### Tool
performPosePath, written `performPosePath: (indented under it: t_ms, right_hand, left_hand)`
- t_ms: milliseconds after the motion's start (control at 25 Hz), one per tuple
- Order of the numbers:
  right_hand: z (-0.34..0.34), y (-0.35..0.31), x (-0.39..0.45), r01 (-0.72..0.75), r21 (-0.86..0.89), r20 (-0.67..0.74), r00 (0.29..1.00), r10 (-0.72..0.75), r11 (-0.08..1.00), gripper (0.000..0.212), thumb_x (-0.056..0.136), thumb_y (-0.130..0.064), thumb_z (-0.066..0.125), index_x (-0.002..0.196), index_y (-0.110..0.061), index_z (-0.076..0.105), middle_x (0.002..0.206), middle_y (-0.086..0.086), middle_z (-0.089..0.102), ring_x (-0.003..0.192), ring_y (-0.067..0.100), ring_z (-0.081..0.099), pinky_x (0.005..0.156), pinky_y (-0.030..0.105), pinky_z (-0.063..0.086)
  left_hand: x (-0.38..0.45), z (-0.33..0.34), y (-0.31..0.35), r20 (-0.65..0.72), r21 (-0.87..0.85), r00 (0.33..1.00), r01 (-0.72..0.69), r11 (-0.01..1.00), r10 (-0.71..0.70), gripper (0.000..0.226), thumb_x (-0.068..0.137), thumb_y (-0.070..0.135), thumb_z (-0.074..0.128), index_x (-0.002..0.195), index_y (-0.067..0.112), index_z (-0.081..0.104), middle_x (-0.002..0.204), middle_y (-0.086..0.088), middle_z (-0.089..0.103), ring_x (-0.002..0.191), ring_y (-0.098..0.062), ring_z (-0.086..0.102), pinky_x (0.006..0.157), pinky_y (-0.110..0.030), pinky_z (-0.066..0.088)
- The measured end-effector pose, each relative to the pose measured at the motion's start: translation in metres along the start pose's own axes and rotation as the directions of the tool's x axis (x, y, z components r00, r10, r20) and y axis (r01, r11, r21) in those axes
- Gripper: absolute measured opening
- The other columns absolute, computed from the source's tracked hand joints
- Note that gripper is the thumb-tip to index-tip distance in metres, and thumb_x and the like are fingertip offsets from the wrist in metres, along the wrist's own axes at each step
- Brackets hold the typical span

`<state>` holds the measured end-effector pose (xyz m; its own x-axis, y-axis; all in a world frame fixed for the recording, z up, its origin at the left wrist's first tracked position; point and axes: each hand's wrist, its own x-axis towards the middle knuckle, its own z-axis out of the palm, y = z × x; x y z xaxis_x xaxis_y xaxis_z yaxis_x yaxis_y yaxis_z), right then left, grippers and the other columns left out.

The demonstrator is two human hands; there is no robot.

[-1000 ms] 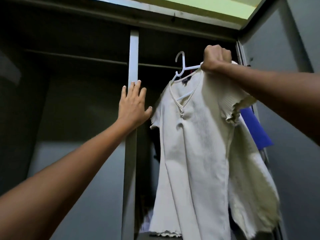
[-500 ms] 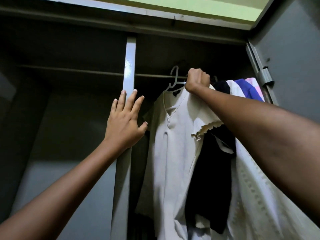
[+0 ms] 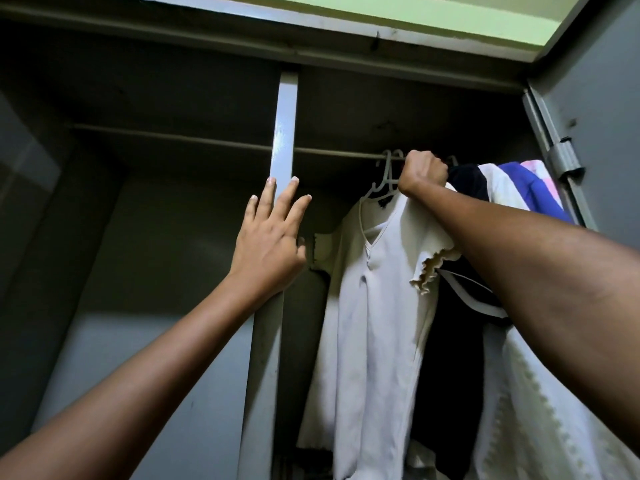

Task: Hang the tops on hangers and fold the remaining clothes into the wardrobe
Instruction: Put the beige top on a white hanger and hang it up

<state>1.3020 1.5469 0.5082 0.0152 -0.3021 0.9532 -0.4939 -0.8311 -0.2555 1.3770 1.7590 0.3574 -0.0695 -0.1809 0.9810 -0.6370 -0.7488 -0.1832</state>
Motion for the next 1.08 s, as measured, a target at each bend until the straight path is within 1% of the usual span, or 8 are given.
performPosePath:
  t_ms: [440,560,640,760,840,920,1000,1080]
  right_hand:
    - [-0.030,0.015,-0.023,0.128,-0.014,0.092,0.988,-0.126,0.992,0.025,0.087,-0.011,0.059,0.109,0.000,0.059,0.116,0.019,0.058,0.110,0.033,0.054,0.082,0.037,0.047]
    - [-0.040,0.010,-0.043,0.194,-0.050,0.095,0.977,-0.189,0.980,0.036,0.086,-0.013,0.058,0.119,0.000,0.053,0.126,0.020,0.049,0.121,0.033,0.042,0.093,0.038,0.042]
    - [-0.047,0.006,-0.064,0.195,0.031,0.158,0.968,-0.197,0.980,0.042,0.086,-0.013,0.057,0.125,-0.001,0.048,0.132,0.019,0.043,0.124,0.033,0.041,0.094,0.038,0.041]
    - [-0.060,-0.002,-0.094,0.185,0.193,0.315,0.918,-0.240,0.963,0.027,0.085,-0.011,0.055,0.111,-0.004,0.052,0.126,0.020,0.049,0.114,0.033,0.050,0.077,0.032,0.041]
    - [-0.066,-0.003,-0.111,0.144,0.290,0.443,0.856,-0.267,0.946,0.029,0.089,-0.017,0.056,0.114,-0.003,0.052,0.120,0.017,0.053,0.109,0.029,0.052,0.078,0.029,0.040]
    - [-0.076,0.001,-0.133,0.038,0.363,0.557,0.792,-0.250,0.931,0.023,0.093,-0.026,0.051,0.106,-0.006,0.054,0.107,0.014,0.054,0.098,0.024,0.052,0.078,0.027,0.039]
    - [-0.096,0.011,-0.162,-0.112,0.409,0.620,0.762,-0.186,0.906,0.021,0.097,-0.029,0.044,0.099,-0.011,0.054,0.094,0.007,0.052,0.083,0.018,0.049,0.073,0.026,0.039]
    - [-0.124,0.021,-0.192,-0.285,0.456,0.682,0.720,-0.125,0.843,0.033,0.099,-0.036,0.038,0.118,-0.010,0.048,0.105,0.006,0.049,0.093,0.020,0.049,0.083,0.032,0.040]
  left_hand:
    - [-0.002,-0.004,0.004,0.034,-0.008,0.999,0.019,1.000,-0.019,0.064,0.091,0.011,0.043,0.149,0.019,0.019,0.159,-0.002,-0.002,0.145,-0.026,-0.011,0.117,-0.040,-0.004]
    - [-0.001,-0.006,0.004,0.075,0.010,0.997,0.026,1.000,-0.026,0.063,0.092,0.011,0.041,0.149,0.018,0.017,0.159,-0.003,-0.005,0.145,-0.027,-0.012,0.118,-0.042,-0.002]
    - [-0.005,-0.010,0.006,0.127,0.039,0.991,0.026,0.999,-0.031,0.064,0.092,0.012,0.042,0.150,0.017,0.014,0.158,-0.004,-0.009,0.144,-0.028,-0.014,0.118,-0.043,-0.002]
    - [-0.022,-0.020,0.013,0.255,0.094,0.967,-0.025,0.995,0.000,0.069,0.093,0.017,0.045,0.150,0.016,0.007,0.158,-0.008,-0.012,0.144,-0.028,-0.016,0.116,-0.041,-0.006]
    - [-0.039,-0.030,0.023,0.315,0.004,0.949,-0.008,1.000,0.006,0.067,0.095,0.024,0.044,0.150,0.016,0.008,0.158,-0.008,-0.010,0.145,-0.026,-0.013,0.116,-0.038,-0.008]
    - [-0.055,-0.043,0.034,0.353,-0.185,0.936,0.077,0.980,-0.007,0.064,0.095,0.024,0.044,0.150,0.013,0.012,0.158,-0.008,-0.003,0.145,-0.024,-0.008,0.116,-0.037,-0.005]
    - [-0.072,-0.056,0.051,0.405,-0.392,0.914,0.209,0.896,-0.036,0.062,0.094,0.018,0.047,0.148,0.010,0.018,0.158,-0.009,0.004,0.146,-0.024,-0.002,0.117,-0.039,0.002]
    - [-0.089,-0.071,0.067,0.476,-0.538,0.877,0.343,0.770,-0.058,0.061,0.092,0.012,0.048,0.147,0.008,0.022,0.157,-0.011,0.011,0.145,-0.026,0.007,0.116,-0.040,0.010]
